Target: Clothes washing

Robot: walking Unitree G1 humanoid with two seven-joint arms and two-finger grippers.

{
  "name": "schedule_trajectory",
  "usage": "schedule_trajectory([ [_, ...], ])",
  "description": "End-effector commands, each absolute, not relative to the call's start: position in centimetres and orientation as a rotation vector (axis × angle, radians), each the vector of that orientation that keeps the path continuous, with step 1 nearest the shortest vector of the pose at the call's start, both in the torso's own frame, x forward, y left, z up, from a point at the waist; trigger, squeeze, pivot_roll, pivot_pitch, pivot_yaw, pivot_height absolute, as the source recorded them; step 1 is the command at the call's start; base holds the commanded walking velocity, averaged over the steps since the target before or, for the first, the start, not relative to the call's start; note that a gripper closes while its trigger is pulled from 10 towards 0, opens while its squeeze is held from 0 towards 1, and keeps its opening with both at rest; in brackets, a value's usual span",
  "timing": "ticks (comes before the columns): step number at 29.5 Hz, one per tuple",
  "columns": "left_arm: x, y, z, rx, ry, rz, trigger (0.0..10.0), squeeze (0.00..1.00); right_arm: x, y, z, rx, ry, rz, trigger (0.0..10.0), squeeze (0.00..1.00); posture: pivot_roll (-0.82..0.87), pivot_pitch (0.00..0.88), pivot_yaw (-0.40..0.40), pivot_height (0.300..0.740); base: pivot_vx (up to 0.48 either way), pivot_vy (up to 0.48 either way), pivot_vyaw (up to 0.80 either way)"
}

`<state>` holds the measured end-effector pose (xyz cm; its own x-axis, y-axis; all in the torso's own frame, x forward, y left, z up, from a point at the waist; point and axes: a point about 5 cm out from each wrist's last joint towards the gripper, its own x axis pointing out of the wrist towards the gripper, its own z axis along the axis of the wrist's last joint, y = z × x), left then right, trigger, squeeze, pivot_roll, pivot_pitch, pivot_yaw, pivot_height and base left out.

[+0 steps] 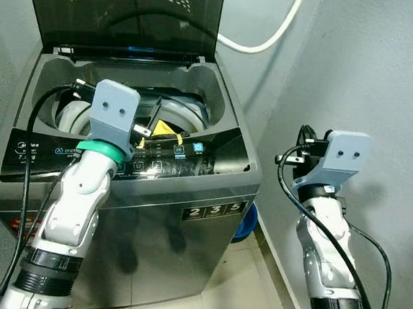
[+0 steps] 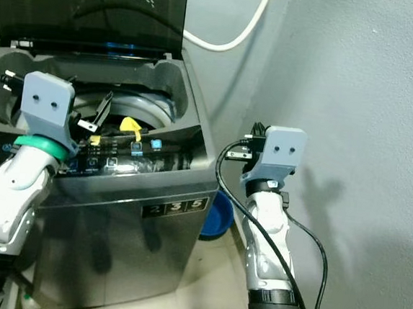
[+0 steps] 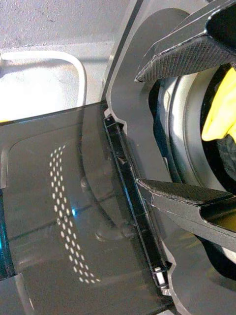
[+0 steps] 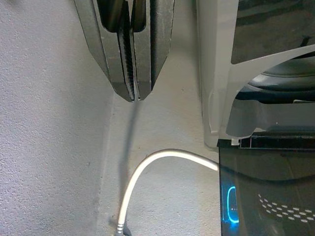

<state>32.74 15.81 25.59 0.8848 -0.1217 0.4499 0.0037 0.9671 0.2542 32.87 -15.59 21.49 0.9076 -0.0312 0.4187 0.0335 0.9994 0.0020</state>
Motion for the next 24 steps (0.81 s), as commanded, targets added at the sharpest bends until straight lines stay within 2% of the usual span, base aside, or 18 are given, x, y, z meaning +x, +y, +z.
schedule_trajectory([
  [1, 32.8, 15.9, 25.8, 0.264, -0.495, -0.059, 10.0, 0.00, 32.9, -15.9, 21.3, -0.008, -0.429, -0.049, 10.0, 0.00, 0.08, 0.000, -0.017, 0.740, 0.000, 0.000, 0.00],
  [24, 33.5, 15.7, 25.2, 0.255, -0.474, -0.069, 10.0, 0.00, 32.5, -16.2, 20.6, -0.017, -0.402, -0.075, 10.0, 0.00, 0.06, 0.003, 0.013, 0.740, 0.000, 0.000, 0.00],
])
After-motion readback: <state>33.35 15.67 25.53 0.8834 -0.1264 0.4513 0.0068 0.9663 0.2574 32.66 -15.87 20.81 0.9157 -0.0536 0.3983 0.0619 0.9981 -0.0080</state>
